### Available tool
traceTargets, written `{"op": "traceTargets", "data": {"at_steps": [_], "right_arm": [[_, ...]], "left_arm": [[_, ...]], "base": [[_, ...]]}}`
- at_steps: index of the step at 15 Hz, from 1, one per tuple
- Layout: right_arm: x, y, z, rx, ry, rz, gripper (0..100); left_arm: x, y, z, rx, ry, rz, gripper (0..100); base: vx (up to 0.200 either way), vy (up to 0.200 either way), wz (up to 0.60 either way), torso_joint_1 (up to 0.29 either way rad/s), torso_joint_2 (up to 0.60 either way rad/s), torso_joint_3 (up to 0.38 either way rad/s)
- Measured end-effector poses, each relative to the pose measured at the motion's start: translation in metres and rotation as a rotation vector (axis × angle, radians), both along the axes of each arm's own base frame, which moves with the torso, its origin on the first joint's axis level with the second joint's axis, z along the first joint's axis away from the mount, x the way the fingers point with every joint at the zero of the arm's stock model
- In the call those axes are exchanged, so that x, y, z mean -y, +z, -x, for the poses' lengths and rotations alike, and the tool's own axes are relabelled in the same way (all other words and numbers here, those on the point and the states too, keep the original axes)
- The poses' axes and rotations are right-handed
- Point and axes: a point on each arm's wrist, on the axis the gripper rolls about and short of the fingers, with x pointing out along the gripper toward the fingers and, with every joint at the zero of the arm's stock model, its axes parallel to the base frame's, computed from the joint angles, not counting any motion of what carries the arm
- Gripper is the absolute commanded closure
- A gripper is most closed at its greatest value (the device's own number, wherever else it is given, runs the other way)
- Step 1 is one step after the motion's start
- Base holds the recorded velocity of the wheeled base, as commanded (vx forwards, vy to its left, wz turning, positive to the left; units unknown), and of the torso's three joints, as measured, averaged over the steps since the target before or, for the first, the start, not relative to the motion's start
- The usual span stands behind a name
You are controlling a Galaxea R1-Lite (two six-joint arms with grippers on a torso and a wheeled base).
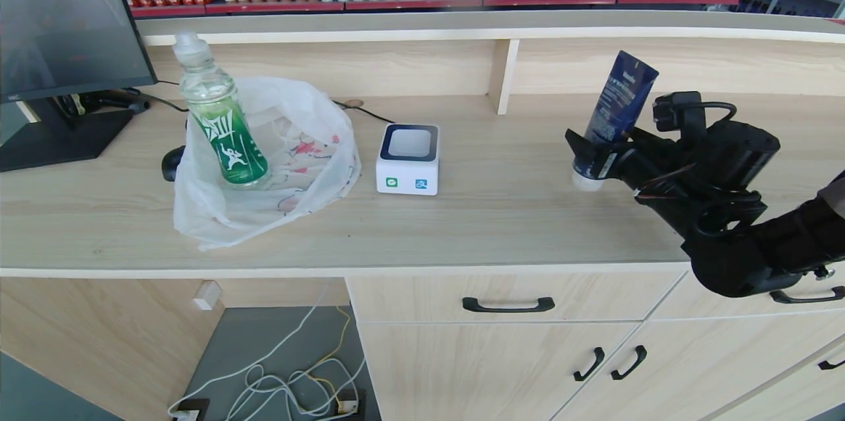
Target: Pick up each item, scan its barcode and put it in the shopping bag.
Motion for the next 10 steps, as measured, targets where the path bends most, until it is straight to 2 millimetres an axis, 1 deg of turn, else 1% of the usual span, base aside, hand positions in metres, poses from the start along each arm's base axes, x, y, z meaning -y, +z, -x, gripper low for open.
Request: {"op": "traceTargets", "data": {"at_steps": [5,6,10], "right_arm": [[-0.0005,0.0018,-0.0076,0.019,-0.002,-0.002,0],[-0.0005,0.0015,-0.0081,0.018,-0.002,-0.002,100],[-0.0003,0.0012,-0.0085,0.019,-0.003,-0.001,100]], "left_arm": [[0.0000,0.0000,0.0000,0.000,0.000,0.000,0],[0.0000,0.0000,0.0000,0.000,0.000,0.000,0],[0.0000,0.0000,0.0000,0.000,0.000,0.000,0]], "base": [[0.000,0.000,0.00,0.000,0.00,0.000],[0.000,0.000,0.00,0.000,0.00,0.000],[0.000,0.000,0.00,0.000,0.00,0.000]]}}
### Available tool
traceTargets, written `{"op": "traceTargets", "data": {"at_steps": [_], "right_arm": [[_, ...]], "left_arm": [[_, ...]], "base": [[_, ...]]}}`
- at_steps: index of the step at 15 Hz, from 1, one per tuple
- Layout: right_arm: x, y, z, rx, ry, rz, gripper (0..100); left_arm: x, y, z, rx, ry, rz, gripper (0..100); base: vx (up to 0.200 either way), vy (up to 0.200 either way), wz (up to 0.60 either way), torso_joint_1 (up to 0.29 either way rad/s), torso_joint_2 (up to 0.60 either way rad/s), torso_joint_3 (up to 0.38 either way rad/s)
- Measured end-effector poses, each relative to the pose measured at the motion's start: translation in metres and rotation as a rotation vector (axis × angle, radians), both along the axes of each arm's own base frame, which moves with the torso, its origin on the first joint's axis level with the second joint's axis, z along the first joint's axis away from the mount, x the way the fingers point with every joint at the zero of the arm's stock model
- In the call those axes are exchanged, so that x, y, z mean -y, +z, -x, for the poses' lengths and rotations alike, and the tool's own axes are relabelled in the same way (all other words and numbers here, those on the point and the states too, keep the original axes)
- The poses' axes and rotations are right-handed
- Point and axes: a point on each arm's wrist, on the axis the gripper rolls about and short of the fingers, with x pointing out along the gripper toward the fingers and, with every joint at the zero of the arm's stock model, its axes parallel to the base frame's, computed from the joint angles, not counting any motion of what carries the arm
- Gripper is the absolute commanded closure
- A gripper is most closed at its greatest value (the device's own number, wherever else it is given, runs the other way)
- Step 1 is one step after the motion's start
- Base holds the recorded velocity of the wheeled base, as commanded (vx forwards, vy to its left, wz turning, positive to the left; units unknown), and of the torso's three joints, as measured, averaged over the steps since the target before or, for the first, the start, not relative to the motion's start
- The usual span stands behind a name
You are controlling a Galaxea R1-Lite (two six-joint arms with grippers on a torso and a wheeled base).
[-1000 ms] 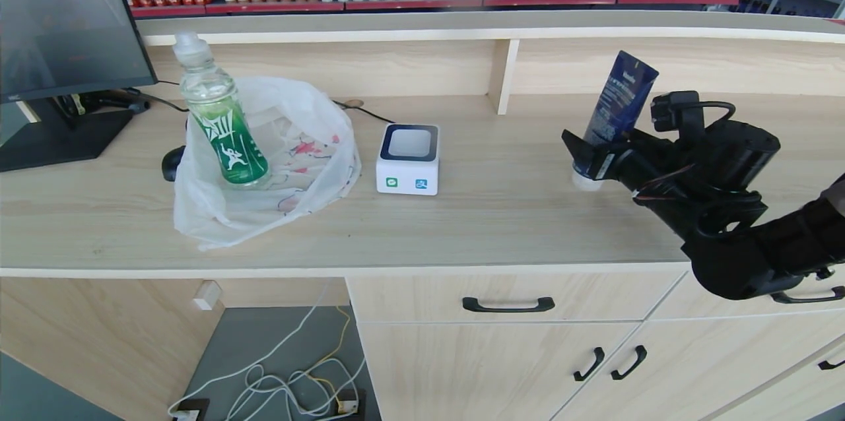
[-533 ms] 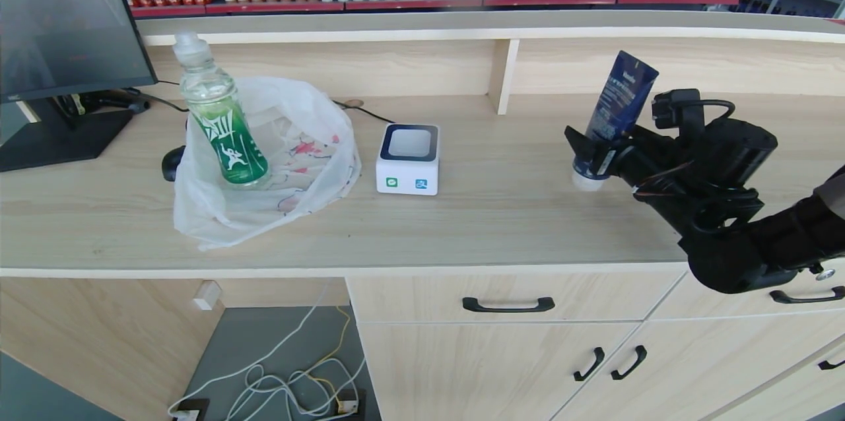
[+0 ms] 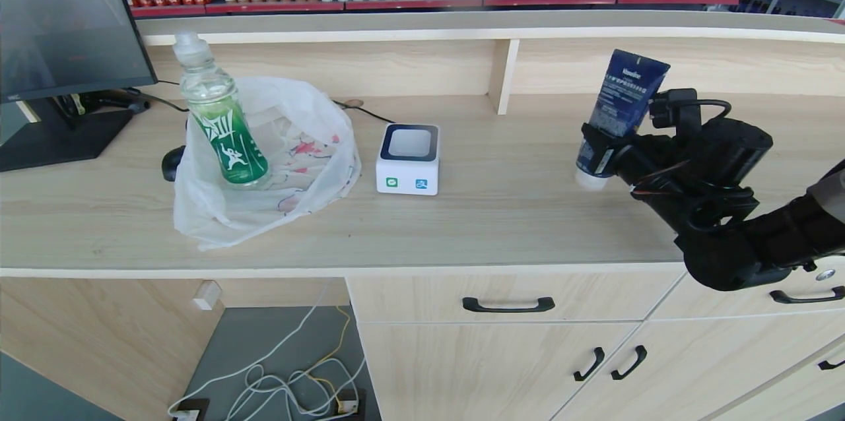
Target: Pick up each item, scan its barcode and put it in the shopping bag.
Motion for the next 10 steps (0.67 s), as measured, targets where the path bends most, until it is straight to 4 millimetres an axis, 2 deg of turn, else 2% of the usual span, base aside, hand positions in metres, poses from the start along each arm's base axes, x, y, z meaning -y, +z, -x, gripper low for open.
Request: {"op": "traceTargets", "data": {"at_steps": [7,10], "right_arm": [[0.0001,0.0013,0.0007,0.018,-0.003,0.002,100],[0.0008,0.0060,0.0077,0.056,-0.007,0.008,100]], "left_arm": [[0.0000,0.0000,0.0000,0.000,0.000,0.000,0],[0.0000,0.0000,0.0000,0.000,0.000,0.000,0]], "base": [[0.000,0.000,0.00,0.000,0.00,0.000],[0.000,0.000,0.00,0.000,0.00,0.000]]}}
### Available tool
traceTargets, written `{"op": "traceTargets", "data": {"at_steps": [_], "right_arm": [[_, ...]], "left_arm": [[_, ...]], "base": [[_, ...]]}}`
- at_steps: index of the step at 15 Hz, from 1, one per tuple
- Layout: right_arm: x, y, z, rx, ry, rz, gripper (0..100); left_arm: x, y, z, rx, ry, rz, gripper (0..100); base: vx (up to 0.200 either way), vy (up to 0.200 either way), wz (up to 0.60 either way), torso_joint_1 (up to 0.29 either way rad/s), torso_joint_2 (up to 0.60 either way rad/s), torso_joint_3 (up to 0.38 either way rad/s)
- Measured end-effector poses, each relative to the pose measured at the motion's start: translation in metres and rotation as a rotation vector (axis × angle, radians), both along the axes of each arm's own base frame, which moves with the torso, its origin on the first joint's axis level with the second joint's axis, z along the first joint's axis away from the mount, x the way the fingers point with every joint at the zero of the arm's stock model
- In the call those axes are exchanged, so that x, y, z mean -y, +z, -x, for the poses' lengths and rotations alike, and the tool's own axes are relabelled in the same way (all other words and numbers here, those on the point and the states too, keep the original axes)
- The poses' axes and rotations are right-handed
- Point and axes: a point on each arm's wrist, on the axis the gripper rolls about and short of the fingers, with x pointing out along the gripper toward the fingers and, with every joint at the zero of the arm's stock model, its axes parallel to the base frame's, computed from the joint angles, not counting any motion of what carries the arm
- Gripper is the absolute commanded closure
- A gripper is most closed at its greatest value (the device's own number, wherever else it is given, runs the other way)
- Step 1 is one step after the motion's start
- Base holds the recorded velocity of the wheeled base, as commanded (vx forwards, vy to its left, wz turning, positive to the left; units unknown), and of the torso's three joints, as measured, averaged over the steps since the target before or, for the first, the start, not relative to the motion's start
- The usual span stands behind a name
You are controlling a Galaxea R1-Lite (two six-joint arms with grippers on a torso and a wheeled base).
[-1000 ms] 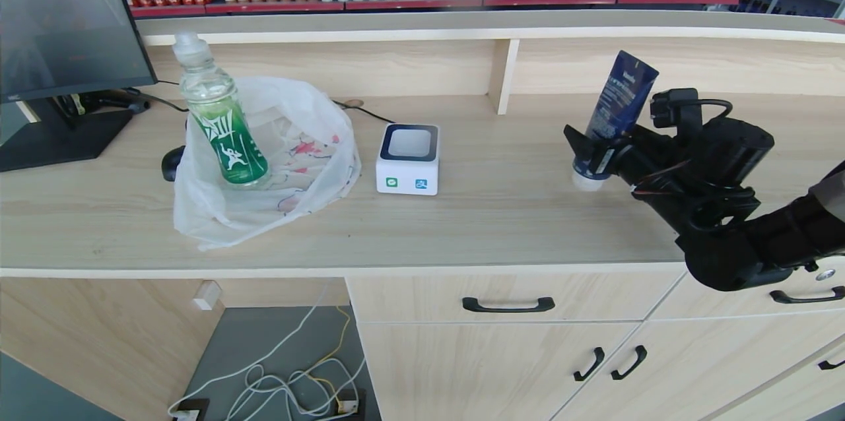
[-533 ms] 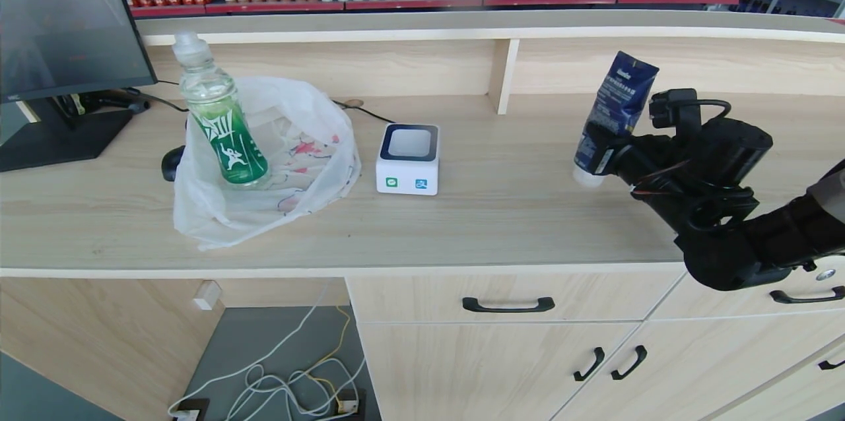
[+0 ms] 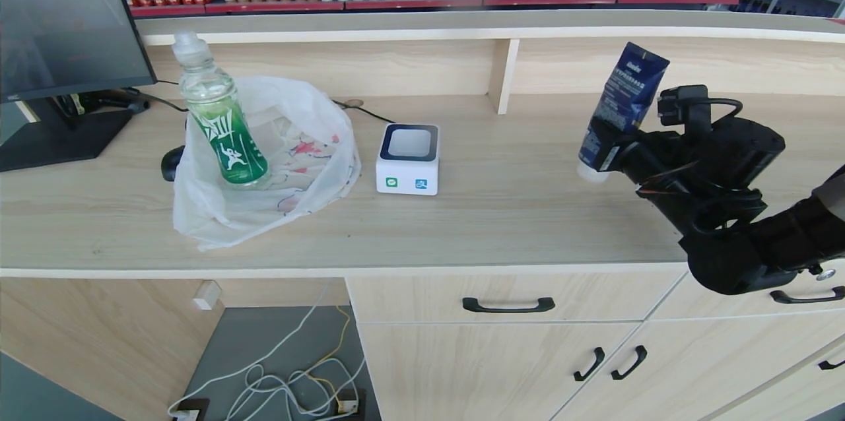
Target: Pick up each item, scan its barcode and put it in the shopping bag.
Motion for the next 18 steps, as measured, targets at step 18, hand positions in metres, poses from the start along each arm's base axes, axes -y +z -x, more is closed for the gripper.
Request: {"op": "traceTargets", "data": {"at_steps": [18], "right_arm": [[0.009,0.062,0.165,0.143,0.056,0.036,100]], "left_arm": [[0.000,0.000,0.000,0.000,0.000,0.000,0]], "base": [[0.000,0.000,0.00,0.000,0.00,0.000]]}}
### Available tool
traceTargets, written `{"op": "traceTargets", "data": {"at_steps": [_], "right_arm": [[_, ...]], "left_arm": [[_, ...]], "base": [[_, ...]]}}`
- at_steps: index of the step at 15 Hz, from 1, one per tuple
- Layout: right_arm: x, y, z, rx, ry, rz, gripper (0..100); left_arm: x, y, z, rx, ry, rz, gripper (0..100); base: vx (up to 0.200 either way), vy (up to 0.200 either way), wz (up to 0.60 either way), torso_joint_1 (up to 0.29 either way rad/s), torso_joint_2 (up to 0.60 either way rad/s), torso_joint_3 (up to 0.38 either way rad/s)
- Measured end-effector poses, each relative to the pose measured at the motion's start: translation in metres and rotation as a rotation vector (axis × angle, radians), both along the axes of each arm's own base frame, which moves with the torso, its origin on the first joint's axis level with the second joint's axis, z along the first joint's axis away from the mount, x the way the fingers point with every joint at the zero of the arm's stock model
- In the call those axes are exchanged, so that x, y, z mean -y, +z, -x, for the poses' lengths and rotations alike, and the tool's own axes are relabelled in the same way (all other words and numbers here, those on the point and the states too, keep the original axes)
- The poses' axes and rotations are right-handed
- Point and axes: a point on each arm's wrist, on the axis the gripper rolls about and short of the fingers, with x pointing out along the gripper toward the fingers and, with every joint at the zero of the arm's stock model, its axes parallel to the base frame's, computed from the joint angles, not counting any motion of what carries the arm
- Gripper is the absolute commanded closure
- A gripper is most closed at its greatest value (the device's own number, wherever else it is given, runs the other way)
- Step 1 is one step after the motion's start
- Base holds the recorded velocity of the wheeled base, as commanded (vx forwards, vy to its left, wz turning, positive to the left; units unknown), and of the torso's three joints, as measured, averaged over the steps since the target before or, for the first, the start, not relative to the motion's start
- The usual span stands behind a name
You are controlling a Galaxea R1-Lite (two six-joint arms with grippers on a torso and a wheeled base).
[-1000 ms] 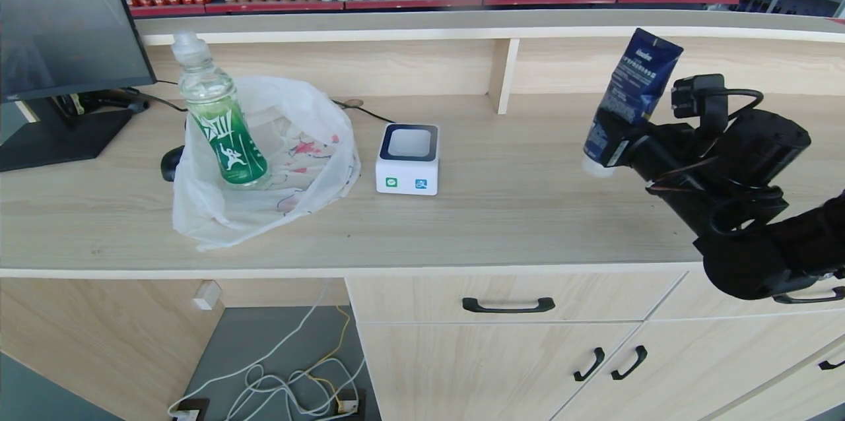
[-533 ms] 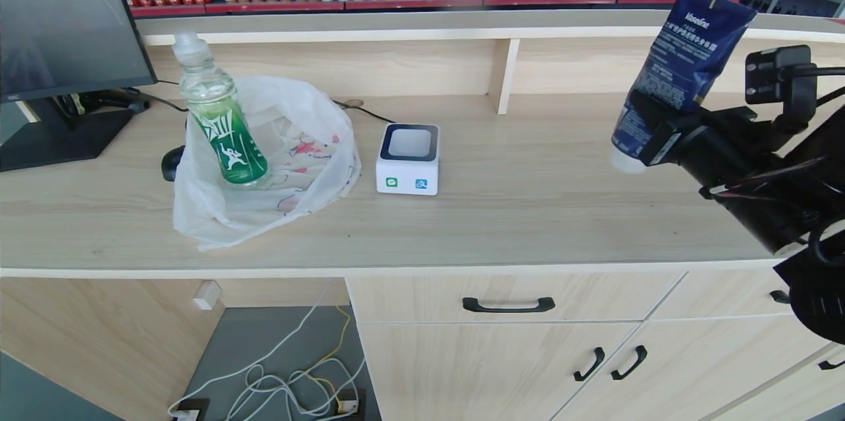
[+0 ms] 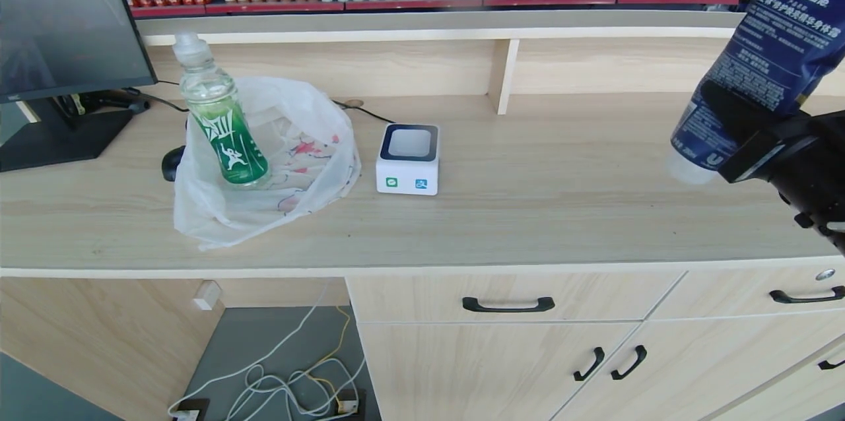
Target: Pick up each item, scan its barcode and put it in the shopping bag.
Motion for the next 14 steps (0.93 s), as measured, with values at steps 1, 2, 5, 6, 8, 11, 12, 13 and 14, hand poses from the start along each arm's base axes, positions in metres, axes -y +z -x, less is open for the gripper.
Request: {"op": "traceTargets", "data": {"at_steps": [1,2,5,6,8,11,12,13,14], "right_arm": [[0.001,0.000,0.004,-0.001,0.006,-0.016,100],[0.002,-0.003,0.010,-0.011,0.010,-0.023,100],[-0.001,-0.021,0.032,-0.076,0.070,-0.040,100],[-0.005,-0.026,0.041,-0.096,0.109,-0.052,100],[-0.009,-0.039,0.057,-0.143,0.181,-0.087,100],[-0.021,-0.041,0.065,-0.164,0.291,-0.144,100],[-0.024,-0.039,0.064,-0.167,0.313,-0.161,100],[-0.027,-0.037,0.062,-0.169,0.332,-0.179,100],[-0.031,-0.033,0.057,-0.171,0.355,-0.204,100]], "left_arm": [[0.000,0.000,0.000,0.000,0.000,0.000,0],[0.000,0.000,0.000,0.000,0.000,0.000,0],[0.000,0.000,0.000,0.000,0.000,0.000,0],[0.000,0.000,0.000,0.000,0.000,0.000,0],[0.000,0.000,0.000,0.000,0.000,0.000,0],[0.000,0.000,0.000,0.000,0.000,0.000,0],[0.000,0.000,0.000,0.000,0.000,0.000,0],[0.000,0.000,0.000,0.000,0.000,0.000,0],[0.000,0.000,0.000,0.000,-0.001,0.000,0]], "base": [[0.000,0.000,0.00,0.000,0.00,0.000],[0.000,0.000,0.00,0.000,0.00,0.000],[0.000,0.000,0.00,0.000,0.00,0.000],[0.000,0.000,0.00,0.000,0.00,0.000],[0.000,0.000,0.00,0.000,0.00,0.000],[0.000,0.000,0.00,0.000,0.00,0.000],[0.000,0.000,0.00,0.000,0.00,0.000],[0.000,0.000,0.00,0.000,0.00,0.000],[0.000,0.000,0.00,0.000,0.00,0.000]]}}
